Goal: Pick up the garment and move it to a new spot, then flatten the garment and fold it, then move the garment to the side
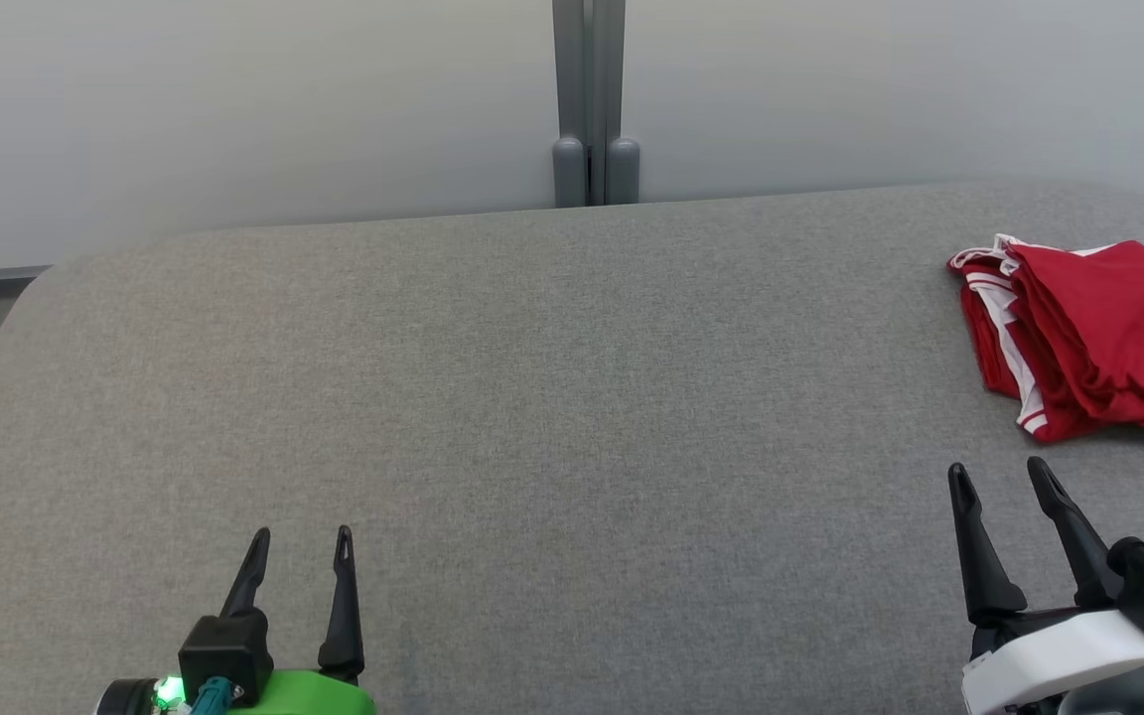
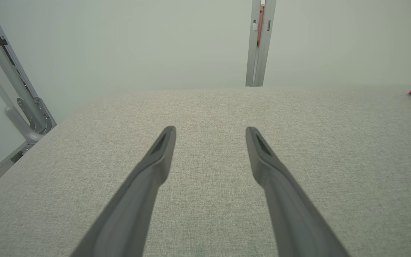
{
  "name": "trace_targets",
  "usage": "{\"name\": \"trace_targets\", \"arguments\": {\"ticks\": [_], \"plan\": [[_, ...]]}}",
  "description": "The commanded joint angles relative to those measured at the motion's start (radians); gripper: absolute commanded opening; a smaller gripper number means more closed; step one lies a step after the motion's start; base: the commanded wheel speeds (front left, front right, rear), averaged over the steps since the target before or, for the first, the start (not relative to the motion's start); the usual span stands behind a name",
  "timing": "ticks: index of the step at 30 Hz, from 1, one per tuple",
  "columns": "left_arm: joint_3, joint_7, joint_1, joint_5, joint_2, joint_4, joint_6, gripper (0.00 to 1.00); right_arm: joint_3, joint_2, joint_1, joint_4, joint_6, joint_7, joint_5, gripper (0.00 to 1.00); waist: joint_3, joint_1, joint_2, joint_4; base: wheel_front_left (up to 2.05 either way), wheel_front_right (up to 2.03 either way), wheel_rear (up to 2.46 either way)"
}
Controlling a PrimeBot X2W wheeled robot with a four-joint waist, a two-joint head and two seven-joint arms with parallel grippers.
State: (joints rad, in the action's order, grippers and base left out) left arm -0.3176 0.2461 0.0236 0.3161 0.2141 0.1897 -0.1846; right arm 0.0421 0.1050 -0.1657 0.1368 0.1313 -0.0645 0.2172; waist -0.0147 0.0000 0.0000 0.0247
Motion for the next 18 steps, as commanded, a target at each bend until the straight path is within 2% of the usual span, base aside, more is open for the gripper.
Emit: {"name": "trace_targets", "arguments": {"ticks": [1, 15, 16, 18], "plan": [[0.001, -0.003, -0.013, 0.007, 0.008, 0.003, 0.003, 1.00, 0.000, 0.001, -0.011, 0.000, -0.001, -0.008, -0.004, 1.00, 0.001, 0.0000, 0.0000, 0.001, 0.00, 0.00, 0.00], [-0.006, 0.008, -0.031, 0.003, 0.017, 0.013, 0.008, 1.00, -0.003, -0.005, -0.008, -0.020, -0.001, -0.031, 0.000, 1.00, 0.002, 0.0000, 0.0000, 0.007, 0.00, 0.00, 0.00], [-0.007, 0.002, -0.014, 0.003, 0.012, 0.011, 0.006, 0.00, -0.002, -0.004, -0.002, -0.020, 0.000, -0.026, 0.001, 0.00, 0.002, 0.0000, 0.0000, 0.007, 0.00, 0.00, 0.00], [-0.009, 0.001, -0.004, 0.005, 0.007, 0.024, 0.006, 0.00, -0.004, -0.007, -0.003, -0.037, 0.000, -0.025, 0.002, 0.00, 0.002, 0.0000, 0.0000, 0.007, 0.00, 0.00, 0.00]]}}
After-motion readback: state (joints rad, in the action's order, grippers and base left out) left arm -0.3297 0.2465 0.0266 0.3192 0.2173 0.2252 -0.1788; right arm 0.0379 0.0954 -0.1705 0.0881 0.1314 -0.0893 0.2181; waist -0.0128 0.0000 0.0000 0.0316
